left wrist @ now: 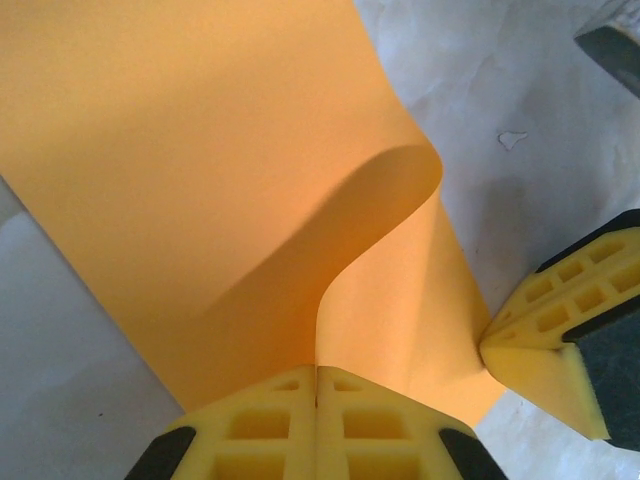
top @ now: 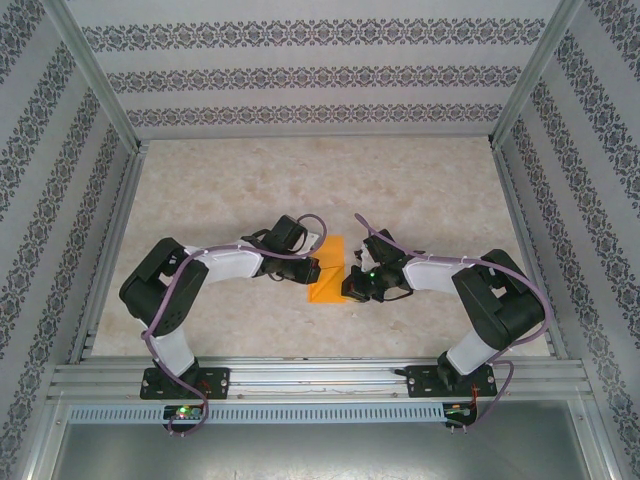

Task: Fold a paper plane with a square sheet of paper (fold left side to right side)
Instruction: Fold the triangle a second time at the center of the table.

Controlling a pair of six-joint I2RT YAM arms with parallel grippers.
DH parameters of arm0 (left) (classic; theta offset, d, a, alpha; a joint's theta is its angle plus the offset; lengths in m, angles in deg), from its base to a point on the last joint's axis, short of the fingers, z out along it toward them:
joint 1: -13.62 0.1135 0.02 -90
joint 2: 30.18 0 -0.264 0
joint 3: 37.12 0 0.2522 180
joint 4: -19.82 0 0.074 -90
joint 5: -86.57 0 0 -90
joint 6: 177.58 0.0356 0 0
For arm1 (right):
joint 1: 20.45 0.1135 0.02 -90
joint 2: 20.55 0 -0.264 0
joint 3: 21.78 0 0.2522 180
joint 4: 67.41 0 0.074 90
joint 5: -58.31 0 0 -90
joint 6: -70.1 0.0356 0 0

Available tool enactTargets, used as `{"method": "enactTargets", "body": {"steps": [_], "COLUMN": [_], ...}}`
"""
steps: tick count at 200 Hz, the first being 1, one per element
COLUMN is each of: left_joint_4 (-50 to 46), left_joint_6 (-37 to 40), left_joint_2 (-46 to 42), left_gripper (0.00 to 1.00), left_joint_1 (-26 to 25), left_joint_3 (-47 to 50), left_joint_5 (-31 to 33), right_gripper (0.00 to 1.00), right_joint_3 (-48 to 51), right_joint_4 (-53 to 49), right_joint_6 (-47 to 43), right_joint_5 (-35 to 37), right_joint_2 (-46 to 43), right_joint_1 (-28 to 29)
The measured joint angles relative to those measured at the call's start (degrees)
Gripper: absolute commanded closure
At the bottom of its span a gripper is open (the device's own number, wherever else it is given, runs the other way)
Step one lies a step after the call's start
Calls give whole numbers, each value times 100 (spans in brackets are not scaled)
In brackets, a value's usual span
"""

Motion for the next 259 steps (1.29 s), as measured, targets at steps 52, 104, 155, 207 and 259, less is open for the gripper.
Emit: {"method": "enactTargets", "body": {"steps": [52, 104, 155, 207, 259], "left_joint_4": [-92, -118, -162, -229, -240], "left_joint_6": [151, 234, 260, 350, 385], "left_joint_2": [26, 63, 142, 229, 240], "left_gripper": [100, 100, 100, 100, 100], "left_joint_1": [4, 96, 111, 111, 111], "left_joint_3": [-33, -140, -216, -227, -227], "left_joint_5": [26, 63, 68, 72, 133], "right_gripper": [100, 100, 100, 100, 100], "right_joint_3": [0, 0, 0, 0, 0], "right_joint_4": [0, 0, 4, 4, 9], "right_joint_6": [-2, -2, -2, -2, -2], "right_joint_5": [0, 0, -2, -2, -4], "right_joint_2": [0, 0, 4, 4, 9], "right_joint_1": [0, 0, 0, 0, 0]}}
